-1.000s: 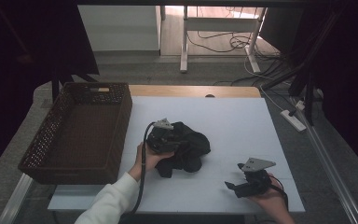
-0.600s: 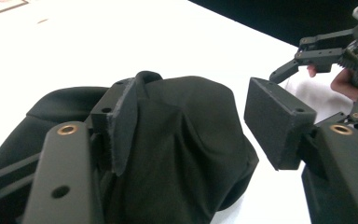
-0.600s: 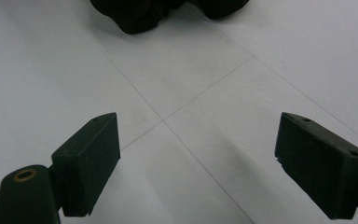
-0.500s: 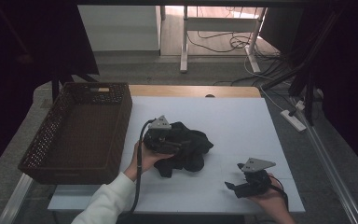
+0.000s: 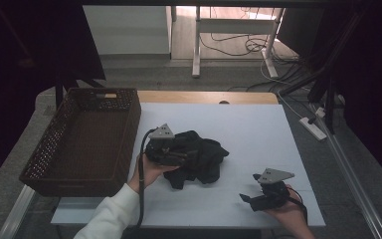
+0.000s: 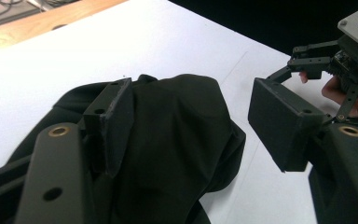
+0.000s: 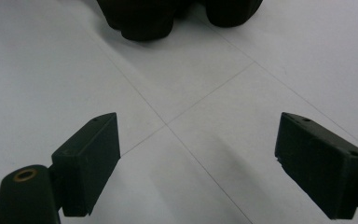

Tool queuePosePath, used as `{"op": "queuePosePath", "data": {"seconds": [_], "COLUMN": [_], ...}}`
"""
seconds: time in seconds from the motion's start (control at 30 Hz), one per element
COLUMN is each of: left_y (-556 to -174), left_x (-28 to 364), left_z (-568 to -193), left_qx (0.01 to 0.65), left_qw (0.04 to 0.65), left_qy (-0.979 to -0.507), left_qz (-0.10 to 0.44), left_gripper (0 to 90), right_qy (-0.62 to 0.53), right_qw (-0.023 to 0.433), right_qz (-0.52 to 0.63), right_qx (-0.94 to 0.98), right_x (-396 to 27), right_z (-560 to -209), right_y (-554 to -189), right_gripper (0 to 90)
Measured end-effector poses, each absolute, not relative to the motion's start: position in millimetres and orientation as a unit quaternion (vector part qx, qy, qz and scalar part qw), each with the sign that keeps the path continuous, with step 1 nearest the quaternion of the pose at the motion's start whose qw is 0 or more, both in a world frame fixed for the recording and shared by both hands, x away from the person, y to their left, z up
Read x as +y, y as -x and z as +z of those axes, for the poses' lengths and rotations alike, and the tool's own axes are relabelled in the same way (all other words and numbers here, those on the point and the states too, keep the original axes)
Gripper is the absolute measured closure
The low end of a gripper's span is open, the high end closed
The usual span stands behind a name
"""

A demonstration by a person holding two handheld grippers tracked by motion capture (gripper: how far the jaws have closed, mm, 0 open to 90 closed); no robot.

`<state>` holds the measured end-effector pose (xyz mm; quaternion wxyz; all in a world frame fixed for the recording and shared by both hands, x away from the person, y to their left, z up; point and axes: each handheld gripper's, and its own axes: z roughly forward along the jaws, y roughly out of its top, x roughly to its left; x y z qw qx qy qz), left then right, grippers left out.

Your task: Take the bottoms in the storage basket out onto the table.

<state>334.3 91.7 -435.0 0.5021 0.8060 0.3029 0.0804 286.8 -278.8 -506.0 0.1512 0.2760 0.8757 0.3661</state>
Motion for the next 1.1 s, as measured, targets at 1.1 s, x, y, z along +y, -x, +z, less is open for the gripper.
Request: {"op": "queuePosePath", "data": {"seconds": [1.1], "left_y": [-272.8], "left_x": [156.5], "left_z": [-414.4], "left_qx": [0.338], "left_qw": [0.498], "left_qy": [-0.788], "left_qz": [0.132], "left_gripper": [28.6], "right_qy": [-0.283], "right_qw": [0.168], "right_qz": [0.402], "right_qx": [0.854], "right_x": [-287.4], "right_z": [-495.7], "right_y": [-283.0], "right_gripper": [14.1]}}
